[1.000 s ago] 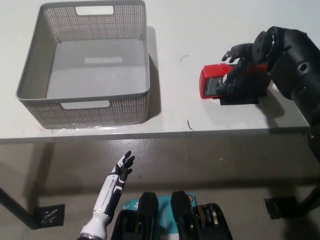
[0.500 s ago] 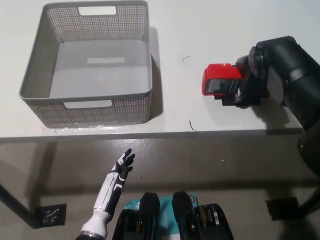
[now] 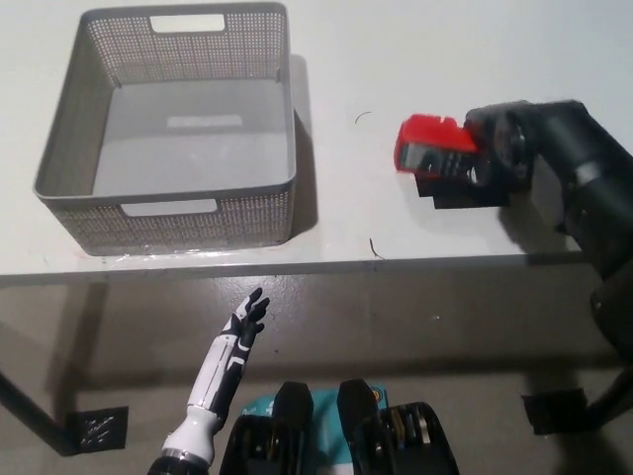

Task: Use the right hand to pick up a multimeter on the right side and put it into a container on the left side

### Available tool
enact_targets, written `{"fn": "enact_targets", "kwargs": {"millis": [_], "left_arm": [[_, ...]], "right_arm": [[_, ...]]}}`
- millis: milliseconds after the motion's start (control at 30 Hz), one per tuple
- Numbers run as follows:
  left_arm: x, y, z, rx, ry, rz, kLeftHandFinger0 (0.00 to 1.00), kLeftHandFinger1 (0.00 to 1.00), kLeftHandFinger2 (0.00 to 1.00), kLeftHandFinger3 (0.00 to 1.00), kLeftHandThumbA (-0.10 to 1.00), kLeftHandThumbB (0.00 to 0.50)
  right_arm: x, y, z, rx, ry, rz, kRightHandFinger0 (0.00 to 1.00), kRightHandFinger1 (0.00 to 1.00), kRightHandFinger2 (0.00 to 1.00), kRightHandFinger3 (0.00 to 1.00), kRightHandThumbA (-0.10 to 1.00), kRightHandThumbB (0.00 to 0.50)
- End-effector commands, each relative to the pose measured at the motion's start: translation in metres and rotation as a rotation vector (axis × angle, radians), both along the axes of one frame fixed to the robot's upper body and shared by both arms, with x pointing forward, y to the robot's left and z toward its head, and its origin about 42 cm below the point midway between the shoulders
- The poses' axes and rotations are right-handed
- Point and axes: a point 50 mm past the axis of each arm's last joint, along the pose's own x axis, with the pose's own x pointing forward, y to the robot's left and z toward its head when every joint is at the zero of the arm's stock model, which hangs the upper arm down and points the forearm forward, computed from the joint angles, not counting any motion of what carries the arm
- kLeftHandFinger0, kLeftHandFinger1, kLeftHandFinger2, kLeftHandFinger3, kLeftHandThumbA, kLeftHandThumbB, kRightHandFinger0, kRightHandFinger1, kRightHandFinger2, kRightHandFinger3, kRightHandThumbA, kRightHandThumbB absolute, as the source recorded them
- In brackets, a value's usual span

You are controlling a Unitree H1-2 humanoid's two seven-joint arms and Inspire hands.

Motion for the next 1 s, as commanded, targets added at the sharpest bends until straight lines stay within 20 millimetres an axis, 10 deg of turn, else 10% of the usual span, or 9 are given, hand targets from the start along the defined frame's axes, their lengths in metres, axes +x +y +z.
{"fn": "enact_targets", "kwargs": {"millis": [0, 133, 300, 533, 967], "left_arm": [[0.012, -0.002, 0.017, -0.010, -0.083, -0.031, 1.00, 1.00, 1.00, 1.00, 1.00, 0.437], [0.015, -0.001, 0.019, 0.002, -0.092, -0.031, 1.00, 1.00, 1.00, 1.00, 1.00, 0.419], [0.013, -0.002, 0.017, 0.006, -0.085, -0.030, 1.00, 1.00, 1.00, 1.00, 1.00, 0.415], [0.013, -0.002, 0.018, 0.026, -0.094, -0.031, 1.00, 1.00, 1.00, 1.00, 1.00, 0.384], [0.012, 0.000, 0.017, 0.039, -0.091, -0.029, 1.00, 1.00, 1.00, 1.00, 1.00, 0.391]], "right_arm": [[-0.008, -0.040, -0.030, 0.578, -0.072, -0.219, 0.00, 0.31, 0.71, 0.59, -0.10, 0.121], [-0.005, -0.049, -0.016, 1.287, 0.034, -0.479, 0.00, 0.47, 0.89, 1.00, -0.10, 0.133], [-0.005, -0.050, -0.009, 1.817, 0.168, -0.575, 0.00, 0.26, 0.71, 1.00, -0.10, 0.174], [-0.005, -0.053, -0.005, 2.202, 0.218, -0.600, 0.00, 0.03, 0.55, 0.98, -0.10, 0.174], [0.001, -0.025, 0.021, 2.485, 0.328, -0.468, 0.00, 0.11, 0.62, 1.00, -0.10, 0.118]]}}
